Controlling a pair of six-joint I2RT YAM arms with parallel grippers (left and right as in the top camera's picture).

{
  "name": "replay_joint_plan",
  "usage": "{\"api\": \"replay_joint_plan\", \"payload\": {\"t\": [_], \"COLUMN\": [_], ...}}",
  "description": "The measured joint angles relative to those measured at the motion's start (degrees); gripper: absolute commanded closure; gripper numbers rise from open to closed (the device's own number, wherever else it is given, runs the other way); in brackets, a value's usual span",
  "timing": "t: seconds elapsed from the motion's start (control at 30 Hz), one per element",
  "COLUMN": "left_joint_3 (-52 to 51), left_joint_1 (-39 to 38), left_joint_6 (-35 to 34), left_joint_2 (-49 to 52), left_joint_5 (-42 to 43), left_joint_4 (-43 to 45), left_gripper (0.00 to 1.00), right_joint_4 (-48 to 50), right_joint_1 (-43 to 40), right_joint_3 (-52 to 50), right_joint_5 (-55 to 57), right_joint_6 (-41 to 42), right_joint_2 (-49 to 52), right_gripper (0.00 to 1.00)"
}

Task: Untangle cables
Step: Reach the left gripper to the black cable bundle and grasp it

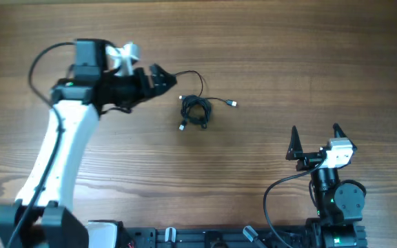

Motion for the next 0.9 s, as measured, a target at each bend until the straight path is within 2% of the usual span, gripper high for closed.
{"api": "replay_joint_plan", "payload": {"t": [0.03, 0.13, 0.2, 0.37, 0.5, 0.67, 0.9], "left_joint_3": [0.0, 0.0, 0.0, 0.0, 0.04, 0.04, 0.04], "left_joint_1": [-2.4, -10.05, -15.28, -21.99, -21.62, -19.91, -19.93], "left_joint_6": [-1.88, -6.75, -8.68, -10.29, -13.94, -16.87, -13.84], "left_joint_2": [0.9, 2.67, 4.02, 9.49, 15.45, 19.32, 21.66], "left_joint_5": [-4.22, -18.25, -27.91, -40.63, -43.43, -41.88, -35.47], "left_joint_4": [0.15, 1.77, 3.34, 6.01, 6.4, 8.28, 8.28], "left_gripper": [0.02, 0.12, 0.12, 0.16, 0.18, 0.34, 0.42], "right_joint_4": [0.0, 0.0, 0.0, 0.0, 0.0, 0.0, -0.02], "right_joint_1": [0.0, 0.0, 0.0, 0.0, 0.0, 0.0, 0.0], "right_joint_3": [0.0, 0.0, 0.0, 0.0, 0.0, 0.0, 0.0], "right_joint_5": [0.02, 0.0, 0.0, 0.0, 0.0, 0.0, 0.0], "right_joint_6": [0.0, 0.0, -0.02, -0.02, -0.02, 0.0, -0.02], "right_joint_2": [0.0, 0.0, 0.0, 0.0, 0.0, 0.0, 0.0], "right_gripper": [0.0, 0.0, 0.0, 0.0, 0.0, 0.0, 0.0]}}
